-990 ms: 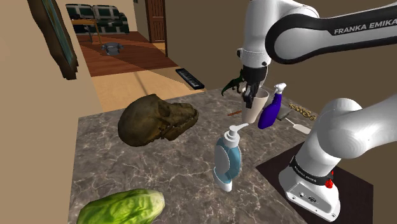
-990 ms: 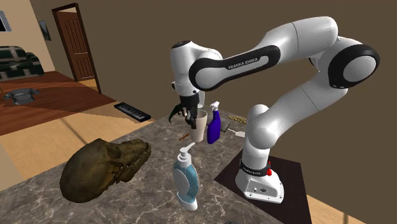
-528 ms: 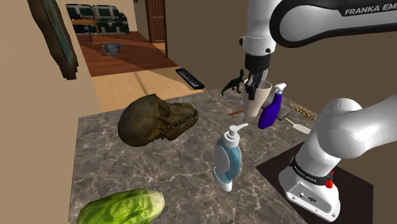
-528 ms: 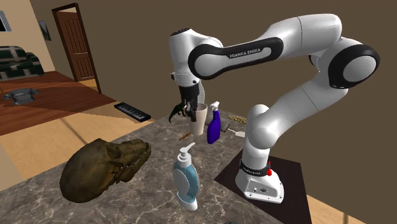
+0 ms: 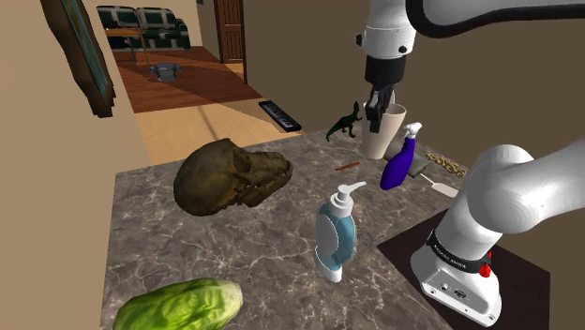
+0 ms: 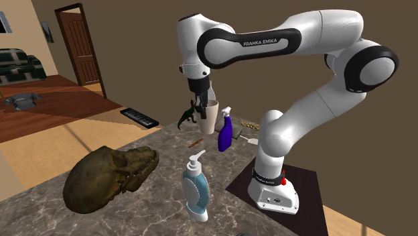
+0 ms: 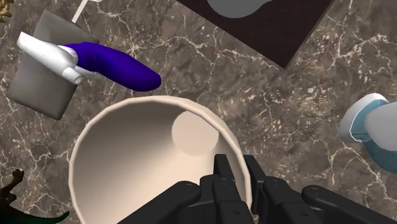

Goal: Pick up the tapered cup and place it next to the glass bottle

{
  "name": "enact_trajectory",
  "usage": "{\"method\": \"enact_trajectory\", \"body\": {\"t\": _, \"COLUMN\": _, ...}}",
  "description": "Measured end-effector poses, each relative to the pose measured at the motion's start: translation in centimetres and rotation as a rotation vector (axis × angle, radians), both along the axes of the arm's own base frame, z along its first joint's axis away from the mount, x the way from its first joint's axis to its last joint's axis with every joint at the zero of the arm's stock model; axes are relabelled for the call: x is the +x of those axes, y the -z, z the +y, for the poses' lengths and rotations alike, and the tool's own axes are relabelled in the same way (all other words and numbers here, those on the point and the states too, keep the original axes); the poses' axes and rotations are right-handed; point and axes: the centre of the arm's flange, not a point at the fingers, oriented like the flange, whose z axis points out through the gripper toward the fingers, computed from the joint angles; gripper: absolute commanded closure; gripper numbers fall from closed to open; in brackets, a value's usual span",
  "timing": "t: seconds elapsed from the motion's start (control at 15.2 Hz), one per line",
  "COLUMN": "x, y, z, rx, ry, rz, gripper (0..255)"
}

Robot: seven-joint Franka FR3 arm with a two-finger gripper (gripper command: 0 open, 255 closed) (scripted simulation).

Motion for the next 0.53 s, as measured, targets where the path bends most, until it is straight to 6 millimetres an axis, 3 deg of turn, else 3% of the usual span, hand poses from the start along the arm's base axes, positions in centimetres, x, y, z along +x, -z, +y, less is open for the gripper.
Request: {"method": "enact_trajectory", "body": {"t": 0.53, "x": 0.0, "y": -4.1, "z": -0.1, "rx": 0.0, "ry": 0.0, "rz": 0.0, "gripper": 255}}
